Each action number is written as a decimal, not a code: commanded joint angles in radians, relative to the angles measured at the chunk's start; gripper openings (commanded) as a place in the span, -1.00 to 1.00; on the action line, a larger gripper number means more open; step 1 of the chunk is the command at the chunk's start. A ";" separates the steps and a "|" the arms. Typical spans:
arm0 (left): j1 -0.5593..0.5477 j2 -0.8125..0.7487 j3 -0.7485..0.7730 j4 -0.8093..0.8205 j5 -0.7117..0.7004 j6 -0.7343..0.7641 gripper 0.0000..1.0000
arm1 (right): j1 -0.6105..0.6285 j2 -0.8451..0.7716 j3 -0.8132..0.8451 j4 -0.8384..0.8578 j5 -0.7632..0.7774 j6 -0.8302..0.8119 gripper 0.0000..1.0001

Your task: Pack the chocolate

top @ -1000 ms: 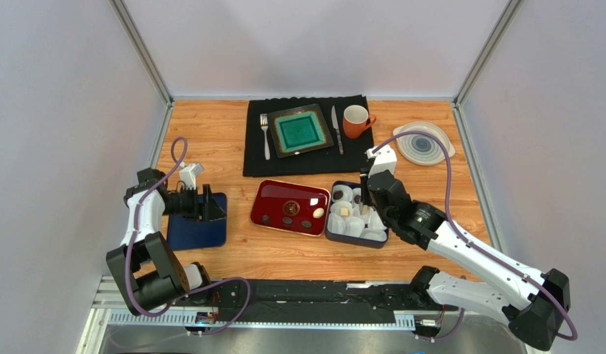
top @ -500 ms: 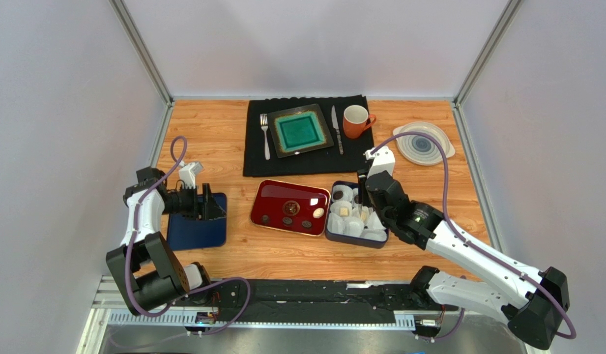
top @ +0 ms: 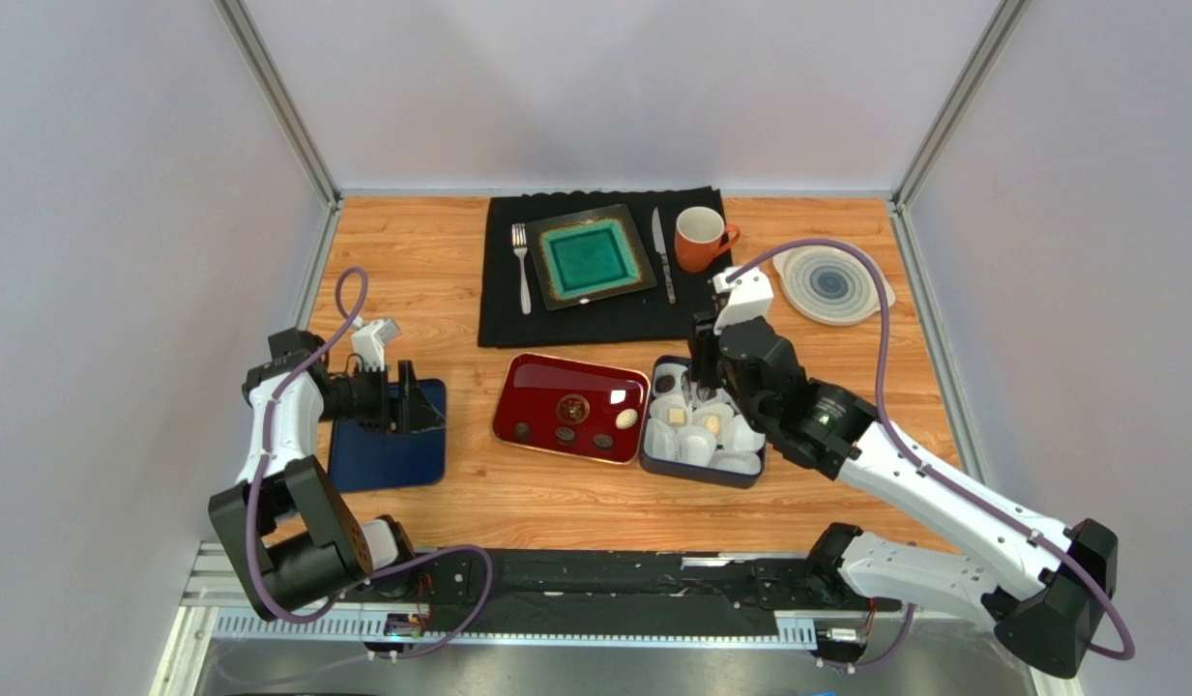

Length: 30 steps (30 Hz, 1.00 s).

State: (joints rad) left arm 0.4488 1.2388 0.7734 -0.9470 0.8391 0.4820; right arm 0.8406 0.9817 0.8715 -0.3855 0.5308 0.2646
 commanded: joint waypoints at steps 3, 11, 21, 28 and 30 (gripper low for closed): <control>0.010 -0.009 0.030 -0.009 0.025 0.040 0.60 | 0.054 0.107 0.122 0.126 -0.037 -0.025 -0.23; 0.013 -0.012 0.035 -0.010 0.020 0.043 0.60 | 0.123 0.267 0.190 0.189 -0.064 -0.022 -0.23; 0.016 -0.007 0.035 -0.013 0.025 0.049 0.60 | 0.134 0.388 0.189 0.226 -0.095 0.018 -0.22; 0.004 0.011 -0.006 0.066 0.129 -0.002 0.69 | 0.135 0.436 0.182 0.243 -0.084 0.019 -0.21; -0.025 0.034 -0.006 0.131 0.134 -0.057 0.73 | 0.135 0.439 0.185 0.243 -0.081 0.021 -0.21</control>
State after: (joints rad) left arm 0.4507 1.2449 0.7719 -0.9230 0.8932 0.4854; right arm 0.9726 1.4216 1.0222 -0.2119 0.4385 0.2695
